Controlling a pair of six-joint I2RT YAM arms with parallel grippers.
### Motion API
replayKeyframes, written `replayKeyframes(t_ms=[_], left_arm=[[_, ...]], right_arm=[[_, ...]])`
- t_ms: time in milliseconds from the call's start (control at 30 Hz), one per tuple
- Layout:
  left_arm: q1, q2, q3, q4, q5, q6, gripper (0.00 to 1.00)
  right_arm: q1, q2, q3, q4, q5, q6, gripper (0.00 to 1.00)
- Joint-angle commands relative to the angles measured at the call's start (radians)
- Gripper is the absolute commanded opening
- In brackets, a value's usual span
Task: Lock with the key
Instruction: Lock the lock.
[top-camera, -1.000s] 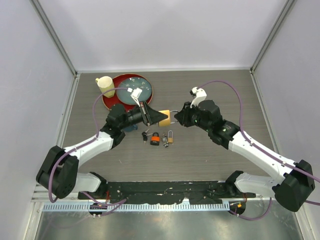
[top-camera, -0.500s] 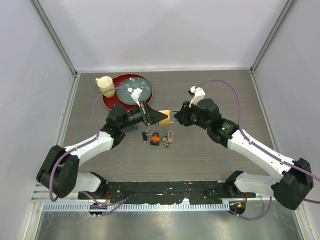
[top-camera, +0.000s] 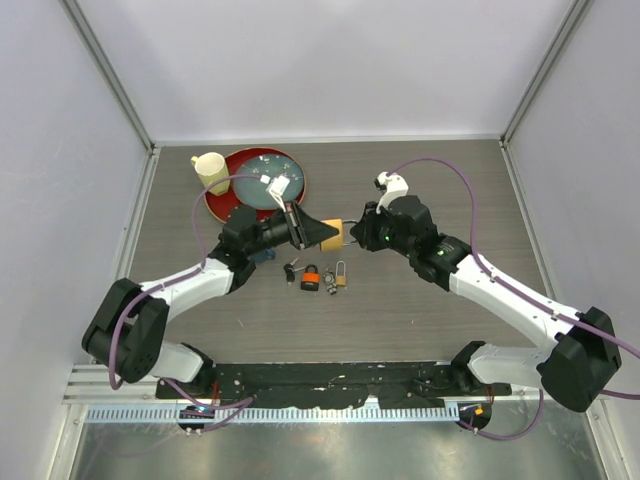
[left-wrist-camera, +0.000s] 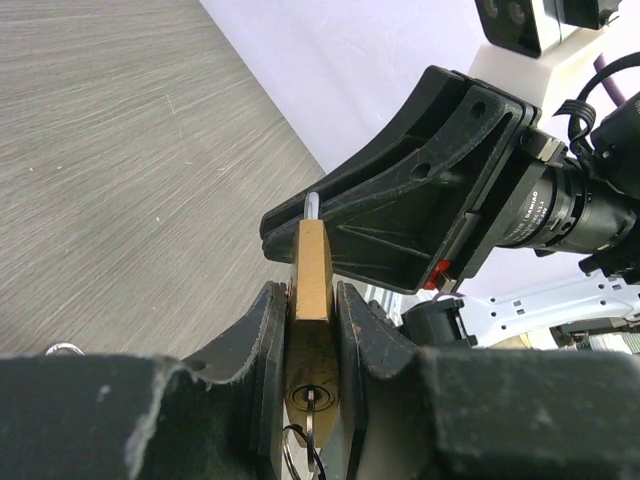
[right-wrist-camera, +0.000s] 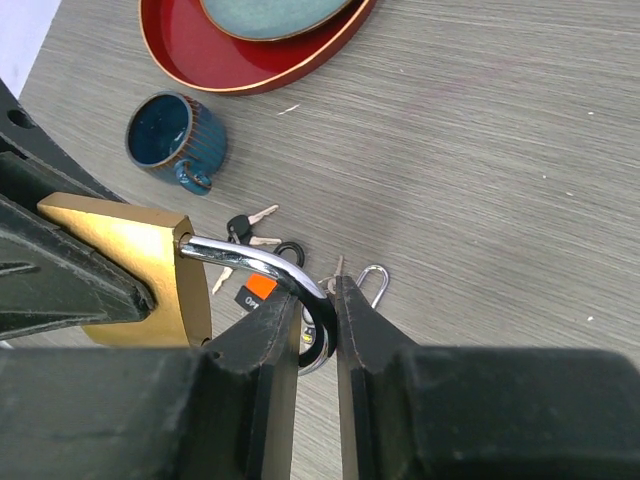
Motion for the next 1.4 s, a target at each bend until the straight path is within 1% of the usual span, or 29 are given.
replayKeyframes(t_ms=[0,333,700,767,800,900,933,967,1000,1033,1100,1133,1367], left_arm=[[-0.17,0.099,0.097,0.059,-0.023,0.046,0.0],[-0.211,0.183,0.149,0.099,-0.04,0.04,0.0],[-0.251,0.258,0.178,0.148,-0.036,0.011,0.0],[-0.253,0.263,0.177,0.151,-0.037,0.011,0.0],[-0.253,0.26,0.174,0.145,-0.043,0.023,0.0],[-0.25,0.225,0.166,0.059,-0.057,0.079,0.0],[-0.25,0.2,0.163,0.035,-0.066,0.096,0.0],[-0.247,0.185,0.149,-0.007,-0.071,0.109,0.0],[-0.241,0.174,0.143,-0.019,-0.072,0.129,0.0],[-0.236,0.162,0.134,-0.03,-0.071,0.132,0.0],[-0.216,0.128,0.106,-0.047,-0.068,0.137,0.0],[-0.21,0.114,0.094,-0.047,-0.071,0.135,0.0],[-0.164,0.038,0.042,-0.062,-0.057,0.13,0.0]], right_arm=[[0.198,-0.017,0.174,0.608,-0.677,0.198,0.01],[0.216,-0.017,0.172,0.661,-0.693,0.227,0.01],[0.218,-0.034,0.177,0.672,-0.688,0.225,0.01],[0.218,-0.042,0.175,0.654,-0.679,0.207,0.01],[0.218,-0.052,0.172,0.643,-0.658,0.195,0.01],[0.218,-0.082,0.175,0.507,-0.572,0.123,0.01],[0.218,-0.103,0.175,0.478,-0.503,0.101,0.01],[0.218,-0.112,0.175,0.448,-0.469,0.083,0.01],[0.216,-0.123,0.171,0.407,-0.44,0.058,0.01],[0.216,-0.141,0.169,0.386,-0.367,0.046,0.01],[0.216,-0.154,0.165,0.335,-0.296,0.03,0.01],[0.215,-0.164,0.165,0.323,-0.253,0.026,0.01],[0.213,-0.186,0.137,0.292,-0.099,0.02,0.01]])
